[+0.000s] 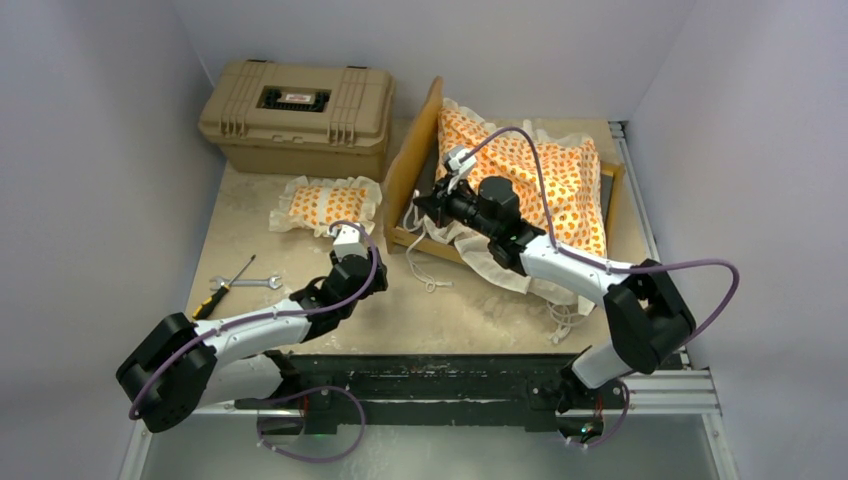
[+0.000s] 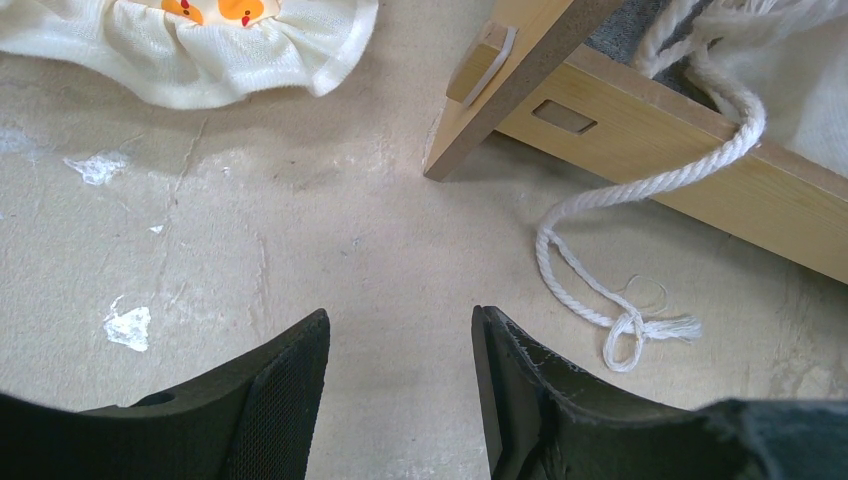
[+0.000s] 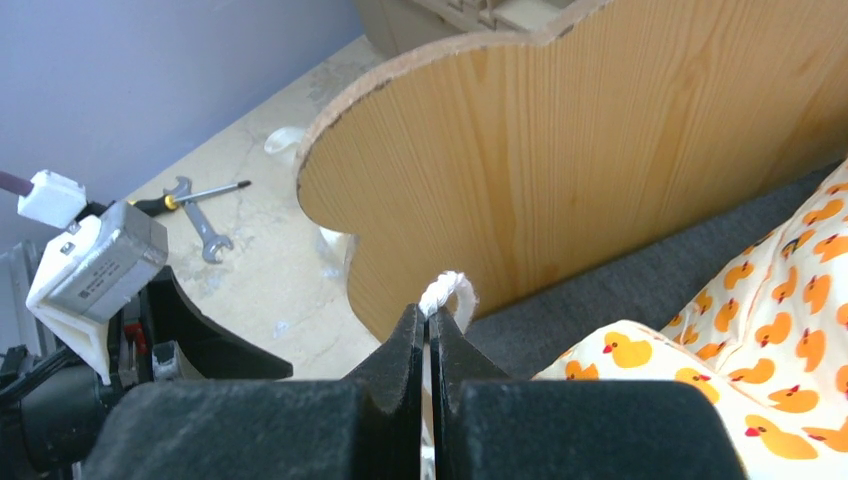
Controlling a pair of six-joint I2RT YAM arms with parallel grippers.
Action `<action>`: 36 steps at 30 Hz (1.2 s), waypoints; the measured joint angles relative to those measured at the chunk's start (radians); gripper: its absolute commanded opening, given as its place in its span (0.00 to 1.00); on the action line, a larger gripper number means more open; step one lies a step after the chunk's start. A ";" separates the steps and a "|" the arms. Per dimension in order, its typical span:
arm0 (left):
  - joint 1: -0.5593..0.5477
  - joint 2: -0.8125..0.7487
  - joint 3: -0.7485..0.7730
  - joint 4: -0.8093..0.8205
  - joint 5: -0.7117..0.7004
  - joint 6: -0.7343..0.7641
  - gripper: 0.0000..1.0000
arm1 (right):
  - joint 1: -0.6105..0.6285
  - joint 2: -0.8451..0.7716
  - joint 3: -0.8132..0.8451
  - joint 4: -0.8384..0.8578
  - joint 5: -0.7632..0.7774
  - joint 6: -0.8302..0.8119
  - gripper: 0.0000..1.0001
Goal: Set up the pet bed
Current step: Cross the ropes on the bed frame.
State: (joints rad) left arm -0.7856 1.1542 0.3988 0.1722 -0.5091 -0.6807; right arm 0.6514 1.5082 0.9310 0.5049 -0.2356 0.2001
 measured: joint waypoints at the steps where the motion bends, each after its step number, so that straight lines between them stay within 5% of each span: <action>1: 0.000 0.000 0.000 0.000 0.000 0.000 0.54 | 0.000 0.004 -0.003 0.000 -0.003 0.002 0.00; 25: 0.000 0.007 -0.004 0.014 0.007 0.000 0.54 | 0.000 0.002 -0.025 0.008 -0.062 0.069 0.00; 36: 0.000 0.011 -0.005 0.026 0.008 0.000 0.54 | 0.000 0.023 -0.040 -0.024 0.080 0.069 0.00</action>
State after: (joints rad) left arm -0.7856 1.1656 0.3943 0.1978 -0.5014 -0.6811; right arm 0.6514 1.5307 0.8913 0.4808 -0.1551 0.2687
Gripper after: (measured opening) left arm 0.538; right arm 0.012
